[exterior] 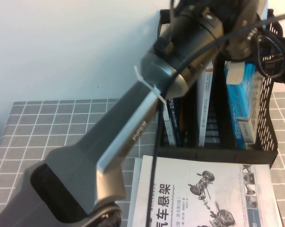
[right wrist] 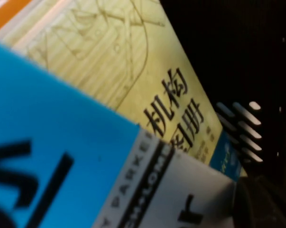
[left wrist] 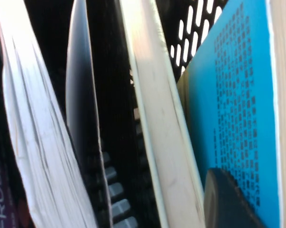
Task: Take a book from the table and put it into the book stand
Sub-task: Place the book on the book shelf
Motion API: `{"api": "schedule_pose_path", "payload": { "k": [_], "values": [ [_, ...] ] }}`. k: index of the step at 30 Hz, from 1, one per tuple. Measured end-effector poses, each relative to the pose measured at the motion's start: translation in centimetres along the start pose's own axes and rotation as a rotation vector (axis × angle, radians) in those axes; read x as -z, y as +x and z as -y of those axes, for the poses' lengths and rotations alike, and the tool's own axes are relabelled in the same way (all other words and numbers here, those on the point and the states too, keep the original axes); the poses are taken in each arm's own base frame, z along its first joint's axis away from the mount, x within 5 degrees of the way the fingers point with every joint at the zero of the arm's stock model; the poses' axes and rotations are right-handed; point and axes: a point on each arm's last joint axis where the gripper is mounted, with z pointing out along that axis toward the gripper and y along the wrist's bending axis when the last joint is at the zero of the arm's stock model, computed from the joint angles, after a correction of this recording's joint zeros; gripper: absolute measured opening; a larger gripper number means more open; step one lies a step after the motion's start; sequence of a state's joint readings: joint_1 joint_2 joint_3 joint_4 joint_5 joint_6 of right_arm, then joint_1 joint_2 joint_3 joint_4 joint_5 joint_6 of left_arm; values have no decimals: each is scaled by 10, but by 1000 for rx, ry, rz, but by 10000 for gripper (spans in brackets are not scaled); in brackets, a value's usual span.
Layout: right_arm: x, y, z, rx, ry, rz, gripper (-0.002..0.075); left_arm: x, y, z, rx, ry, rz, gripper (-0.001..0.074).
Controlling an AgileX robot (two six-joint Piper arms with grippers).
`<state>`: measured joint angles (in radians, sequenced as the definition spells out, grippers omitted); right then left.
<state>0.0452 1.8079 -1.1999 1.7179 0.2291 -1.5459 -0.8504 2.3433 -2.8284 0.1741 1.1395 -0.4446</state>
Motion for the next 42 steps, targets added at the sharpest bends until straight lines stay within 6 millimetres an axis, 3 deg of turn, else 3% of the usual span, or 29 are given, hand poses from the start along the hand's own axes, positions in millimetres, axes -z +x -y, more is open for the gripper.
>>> {"api": "schedule_pose_path", "payload": {
  "k": [6, 10, 13, 20, 24, 29, 37, 42],
  "values": [
    [-3, -2, 0, 3, -1, 4, -3, 2, 4, 12, -39, -71, 40, 187],
    [11, -16, -7, 15, 0, 50, -3, 2, 0, 9, 0, -76, 79, 185],
    [36, -37, -18, 38, -2, 126, -3, 0, -7, 1, 31, -76, 120, 185],
    [118, -87, -46, 101, 25, 355, -3, -2, -18, -12, 99, -52, 179, 185],
    [160, -103, -59, 145, 39, 461, -3, -6, -17, -13, 99, -51, 182, 185],
    [193, -112, -69, 195, 54, 542, -3, -18, -11, -13, 99, -44, 169, 185],
    [192, -105, -68, 209, 56, 526, -3, -23, -4, -13, 57, -22, 89, 200],
    [182, -88, -68, 216, -6, 466, -3, -23, -5, -16, 37, -26, 94, 416]
  ]
}}
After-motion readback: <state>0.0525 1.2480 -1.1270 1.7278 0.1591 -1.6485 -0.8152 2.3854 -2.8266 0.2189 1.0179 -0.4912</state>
